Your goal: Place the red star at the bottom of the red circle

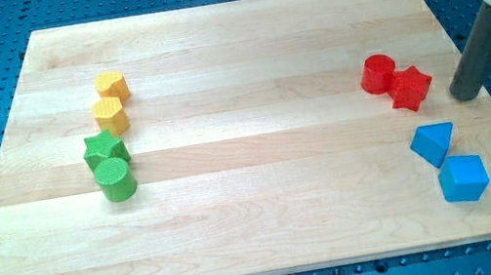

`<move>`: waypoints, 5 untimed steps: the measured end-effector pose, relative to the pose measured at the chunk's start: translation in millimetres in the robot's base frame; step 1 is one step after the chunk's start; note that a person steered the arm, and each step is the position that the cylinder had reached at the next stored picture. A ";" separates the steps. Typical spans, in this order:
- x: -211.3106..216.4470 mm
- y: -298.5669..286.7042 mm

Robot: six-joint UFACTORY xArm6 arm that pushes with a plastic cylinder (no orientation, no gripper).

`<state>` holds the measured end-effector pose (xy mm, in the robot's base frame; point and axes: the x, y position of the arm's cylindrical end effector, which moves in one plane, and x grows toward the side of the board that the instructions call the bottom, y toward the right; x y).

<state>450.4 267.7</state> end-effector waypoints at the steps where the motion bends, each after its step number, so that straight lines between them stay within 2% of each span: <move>1: -20.2 -24.7; 2: -29.9 -33.9; 3: -2.4 1.1; 4: 3.4 -57.3; 5: -30.2 -67.5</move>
